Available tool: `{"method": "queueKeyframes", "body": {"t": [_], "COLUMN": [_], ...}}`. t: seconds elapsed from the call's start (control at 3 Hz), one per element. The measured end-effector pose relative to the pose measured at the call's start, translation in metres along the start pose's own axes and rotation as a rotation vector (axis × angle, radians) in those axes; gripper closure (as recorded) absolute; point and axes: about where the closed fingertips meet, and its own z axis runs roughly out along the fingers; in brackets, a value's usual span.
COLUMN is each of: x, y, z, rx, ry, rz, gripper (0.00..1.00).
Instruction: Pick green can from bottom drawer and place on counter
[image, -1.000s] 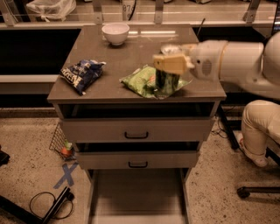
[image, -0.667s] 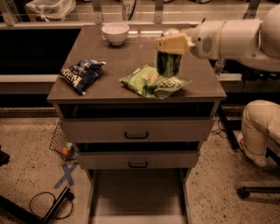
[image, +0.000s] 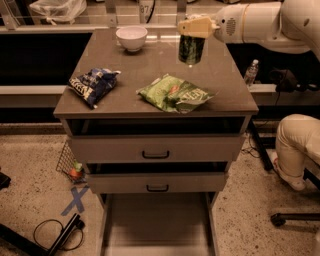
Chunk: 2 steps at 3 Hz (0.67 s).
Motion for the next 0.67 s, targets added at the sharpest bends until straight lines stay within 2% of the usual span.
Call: {"method": "queueKeyframes", "body": {"t": [0.33, 0.67], "x": [-0.024, -0.043], "y": [-0.039, -0.078], "z": [0.009, 0.022], "rx": [0.025, 0.076], "ry": [-0.063, -0.112], "rz": [-0.021, -0.045], "gripper": [1.00, 1.00]}}
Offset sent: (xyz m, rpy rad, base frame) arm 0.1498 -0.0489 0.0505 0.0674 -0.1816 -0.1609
